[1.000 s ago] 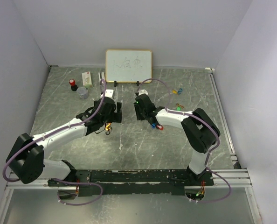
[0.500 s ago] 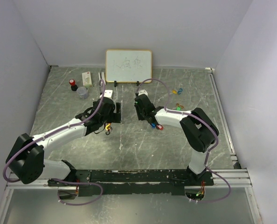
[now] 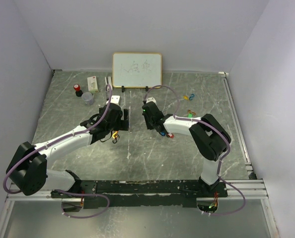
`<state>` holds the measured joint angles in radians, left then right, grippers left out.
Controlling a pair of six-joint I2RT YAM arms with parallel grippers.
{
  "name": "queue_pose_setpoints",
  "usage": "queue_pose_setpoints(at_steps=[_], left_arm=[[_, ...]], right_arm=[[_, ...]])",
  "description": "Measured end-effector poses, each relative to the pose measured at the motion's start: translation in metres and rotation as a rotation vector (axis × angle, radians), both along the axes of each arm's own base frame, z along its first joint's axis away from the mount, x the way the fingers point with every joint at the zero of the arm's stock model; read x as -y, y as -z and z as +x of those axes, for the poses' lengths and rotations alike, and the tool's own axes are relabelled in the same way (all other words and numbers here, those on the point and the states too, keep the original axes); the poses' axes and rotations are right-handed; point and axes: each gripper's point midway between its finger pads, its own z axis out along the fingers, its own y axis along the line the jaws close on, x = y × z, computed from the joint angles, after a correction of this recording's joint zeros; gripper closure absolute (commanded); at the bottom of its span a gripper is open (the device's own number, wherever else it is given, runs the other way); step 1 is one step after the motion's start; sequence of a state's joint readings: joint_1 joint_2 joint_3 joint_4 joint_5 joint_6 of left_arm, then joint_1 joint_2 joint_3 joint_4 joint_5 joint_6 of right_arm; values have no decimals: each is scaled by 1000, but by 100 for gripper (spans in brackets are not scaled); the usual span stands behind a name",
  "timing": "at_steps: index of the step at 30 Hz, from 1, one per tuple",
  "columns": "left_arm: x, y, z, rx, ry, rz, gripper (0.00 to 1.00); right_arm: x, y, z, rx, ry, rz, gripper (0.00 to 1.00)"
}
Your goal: Put the keys on the keyring
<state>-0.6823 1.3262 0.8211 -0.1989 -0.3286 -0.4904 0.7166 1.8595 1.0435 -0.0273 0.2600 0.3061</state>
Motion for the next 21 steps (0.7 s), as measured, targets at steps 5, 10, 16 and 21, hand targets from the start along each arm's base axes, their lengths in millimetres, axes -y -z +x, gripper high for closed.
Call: queue_pose_setpoints(at_steps=[5,10,16,21], left_arm=[[0,0,0,0,0,0,3],[0,0,0,0,-1,0,3],[0,0,0,0,-1,0,3],[0,0,0,-1,2,-3,3]], right_arm=[[0,0,0,1,2,-1,87],[1,-1,1,6,10,-5,100],[4,-1,2,11,21,-16,100],[5,-15,2,32,26,-7,100]])
